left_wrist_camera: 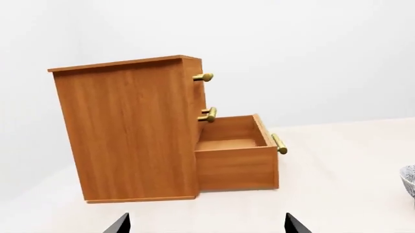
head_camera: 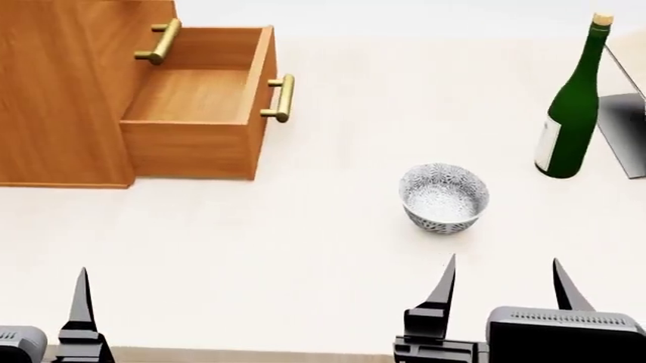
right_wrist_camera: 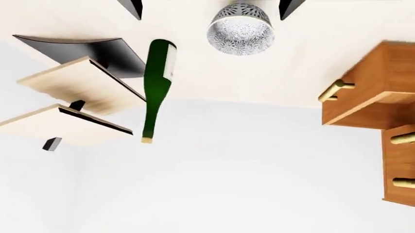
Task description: Close the bottom drawer of the cabinet.
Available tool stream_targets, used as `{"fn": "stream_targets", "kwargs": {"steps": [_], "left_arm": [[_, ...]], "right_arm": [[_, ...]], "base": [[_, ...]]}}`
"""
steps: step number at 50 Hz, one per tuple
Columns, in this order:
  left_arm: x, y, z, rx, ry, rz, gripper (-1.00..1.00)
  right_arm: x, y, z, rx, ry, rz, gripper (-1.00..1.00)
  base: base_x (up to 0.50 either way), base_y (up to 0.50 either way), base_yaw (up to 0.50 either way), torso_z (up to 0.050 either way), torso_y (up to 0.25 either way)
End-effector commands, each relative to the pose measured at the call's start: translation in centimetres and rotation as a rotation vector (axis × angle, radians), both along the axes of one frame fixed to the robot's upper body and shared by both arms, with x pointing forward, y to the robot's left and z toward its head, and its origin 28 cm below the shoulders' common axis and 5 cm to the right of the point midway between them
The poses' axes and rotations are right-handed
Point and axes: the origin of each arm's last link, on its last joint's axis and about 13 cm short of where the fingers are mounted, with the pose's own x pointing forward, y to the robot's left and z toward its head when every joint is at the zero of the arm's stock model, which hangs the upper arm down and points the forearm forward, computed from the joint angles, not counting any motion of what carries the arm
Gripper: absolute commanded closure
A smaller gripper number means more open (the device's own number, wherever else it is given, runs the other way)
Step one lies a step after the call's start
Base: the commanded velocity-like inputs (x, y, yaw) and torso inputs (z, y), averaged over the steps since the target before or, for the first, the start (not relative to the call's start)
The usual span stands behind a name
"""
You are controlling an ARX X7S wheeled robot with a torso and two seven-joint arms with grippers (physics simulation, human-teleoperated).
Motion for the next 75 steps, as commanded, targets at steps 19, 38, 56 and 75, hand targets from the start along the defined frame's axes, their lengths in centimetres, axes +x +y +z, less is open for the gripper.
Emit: {"fn": "stream_targets", "kwargs": {"steps": [19, 38, 56, 75], "left_arm": [[-0.03, -0.05, 0.02, 0.007, -0.003, 0.000, -1.00], [-0.06, -0.22, -0.41, 0.017, 0.010, -0.001, -1.00], [0.12, -0.18, -0.43, 0.017, 0.010, 0.002, -1.00], [0.10, -0.12, -0.54, 0.021, 0.015, 0.007, -1.00]], "right_arm": [[-0.04, 0.05, -0.24, 0.002, 0.003, 0.000, -1.00], [0.16, -0.13, -0.53, 0.043, 0.021, -0.037, -1.00], [0.29, -0.05, -0.62, 0.052, 0.027, -0.043, -1.00], [0.12, -0.09, -0.17, 0.103, 0.021, 0.018, -1.00]], "base": [[0.00, 0.50, 0.00, 0.000, 0.000], [0.00, 0.34, 0.00, 0.000, 0.000], [0.00, 0.00, 0.00, 0.000, 0.000], [0.27, 0.05, 0.00, 0.000, 0.000]]}}
